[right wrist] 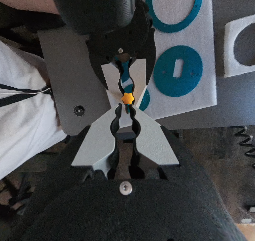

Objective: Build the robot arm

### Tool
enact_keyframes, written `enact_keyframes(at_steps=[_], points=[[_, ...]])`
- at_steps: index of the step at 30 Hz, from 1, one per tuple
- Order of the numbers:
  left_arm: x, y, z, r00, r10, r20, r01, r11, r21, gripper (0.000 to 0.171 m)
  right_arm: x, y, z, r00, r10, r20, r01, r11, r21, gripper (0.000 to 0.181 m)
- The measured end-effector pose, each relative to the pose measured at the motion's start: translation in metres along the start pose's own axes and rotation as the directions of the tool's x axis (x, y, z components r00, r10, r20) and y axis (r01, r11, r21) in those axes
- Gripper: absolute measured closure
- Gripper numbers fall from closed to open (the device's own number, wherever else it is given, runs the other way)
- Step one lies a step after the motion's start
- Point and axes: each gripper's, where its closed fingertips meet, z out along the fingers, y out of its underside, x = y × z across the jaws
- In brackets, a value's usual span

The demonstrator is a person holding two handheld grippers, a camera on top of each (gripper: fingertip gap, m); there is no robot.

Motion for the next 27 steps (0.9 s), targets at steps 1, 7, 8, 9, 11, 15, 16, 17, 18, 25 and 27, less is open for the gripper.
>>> enact_keyframes(at_steps=[1, 7, 8, 9, 11, 15, 16, 17, 18, 25, 27], points=[[0.001, 0.0, 0.0, 1.0, -0.008, -0.008, 0.008, 1.0, 0.009, 0.162, 0.004, -0.001, -0.001, 0.998, -0.064, -0.026, 0.064, 0.998, 0.018, 0.16], [0.005, -0.005, 0.007, 1.0, -0.01, -0.028, 0.011, 0.999, 0.051, 0.162, 0.0, 0.003, 0.014, 0.94, -0.34, -0.031, 0.341, 0.94, 0.018, 0.145], [0.006, -0.006, 0.008, 1.0, -0.008, -0.028, 0.009, 0.999, 0.053, 0.162, -0.006, 0.002, 0.014, 0.933, -0.359, -0.006, 0.359, 0.933, 0.035, 0.164], [0.006, -0.006, 0.009, 1.0, -0.005, -0.027, 0.007, 0.999, 0.054, 0.162, -0.007, 0.0, 0.015, 0.93, -0.367, -0.004, 0.367, 0.929, 0.044, 0.166], [0.006, -0.007, 0.009, 0.999, -0.013, -0.03, 0.014, 0.998, 0.061, 0.162, -0.006, 0.002, 0.015, 0.93, -0.367, -0.001, 0.367, 0.93, 0.027, 0.165], [0.001, -0.005, 0.009, 0.999, -0.043, -0.003, 0.043, 0.995, 0.09, 0.161, -0.001, 0.006, 0.014, 0.951, -0.308, 0.008, 0.308, 0.951, -0.017, 0.164], [0.001, -0.004, 0.007, 0.999, -0.044, 0.008, 0.043, 0.995, 0.089, 0.157, -0.002, 0.007, 0.013, 0.944, -0.331, 0.003, 0.331, 0.943, -0.022, 0.164], [0.002, -0.002, 0.006, 0.999, -0.041, 0.013, 0.04, 0.996, 0.084, 0.156, -0.004, 0.005, 0.013, 0.934, -0.356, 0.005, 0.356, 0.934, -0.016, 0.165], [0.003, -0.001, 0.005, 0.999, -0.033, 0.013, 0.032, 0.996, 0.083, 0.157, -0.006, 0.003, 0.013, 0.927, -0.376, 0.0, 0.376, 0.927, 0.001, 0.164], [-0.001, -0.002, 0.007, 1.0, -0.02, 0.017, 0.018, 0.994, 0.109, 0.157, 0.006, 0.013, 0.012, 0.908, -0.419, 0.012, 0.417, 0.899, -0.133, 0.164], [-0.001, -0.003, 0.008, 0.999, -0.038, 0.014, 0.036, 0.991, 0.13, 0.157, 0.006, 0.016, 0.012, 0.932, -0.361, 0.037, 0.362, 0.923, -0.13, 0.165]])
